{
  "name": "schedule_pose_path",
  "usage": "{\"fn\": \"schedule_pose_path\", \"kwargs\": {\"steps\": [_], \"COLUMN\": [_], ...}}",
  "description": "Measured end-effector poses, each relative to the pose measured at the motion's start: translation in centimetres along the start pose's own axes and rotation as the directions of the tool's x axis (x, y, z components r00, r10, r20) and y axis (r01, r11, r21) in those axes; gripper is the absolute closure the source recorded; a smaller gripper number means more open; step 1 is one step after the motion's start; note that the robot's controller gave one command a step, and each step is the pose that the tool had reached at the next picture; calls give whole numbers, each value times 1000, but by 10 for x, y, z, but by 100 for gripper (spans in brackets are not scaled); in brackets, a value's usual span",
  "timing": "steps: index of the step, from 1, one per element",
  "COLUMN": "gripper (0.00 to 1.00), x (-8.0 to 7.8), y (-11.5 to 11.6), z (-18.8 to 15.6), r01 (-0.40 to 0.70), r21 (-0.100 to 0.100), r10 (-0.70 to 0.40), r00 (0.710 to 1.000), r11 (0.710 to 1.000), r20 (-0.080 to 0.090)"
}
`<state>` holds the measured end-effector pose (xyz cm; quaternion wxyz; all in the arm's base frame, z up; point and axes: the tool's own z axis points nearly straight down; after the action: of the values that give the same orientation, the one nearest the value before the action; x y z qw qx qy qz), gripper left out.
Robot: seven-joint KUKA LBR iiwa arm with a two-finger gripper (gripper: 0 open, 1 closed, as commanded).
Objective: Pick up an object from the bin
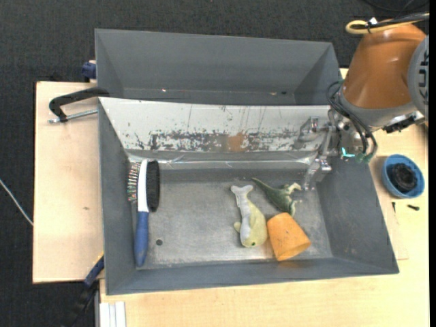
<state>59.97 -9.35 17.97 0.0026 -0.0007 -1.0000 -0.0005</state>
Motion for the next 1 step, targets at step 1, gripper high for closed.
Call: {"fn": "schedule_pose_path", "kwargs": {"steps": [1], "gripper": [0], "x": [24], "y": [24], "z": [101], "r01": [308], "r21": [5], "r10": [-308], "r00": [951], "r11": [951], "r20": [10]}}
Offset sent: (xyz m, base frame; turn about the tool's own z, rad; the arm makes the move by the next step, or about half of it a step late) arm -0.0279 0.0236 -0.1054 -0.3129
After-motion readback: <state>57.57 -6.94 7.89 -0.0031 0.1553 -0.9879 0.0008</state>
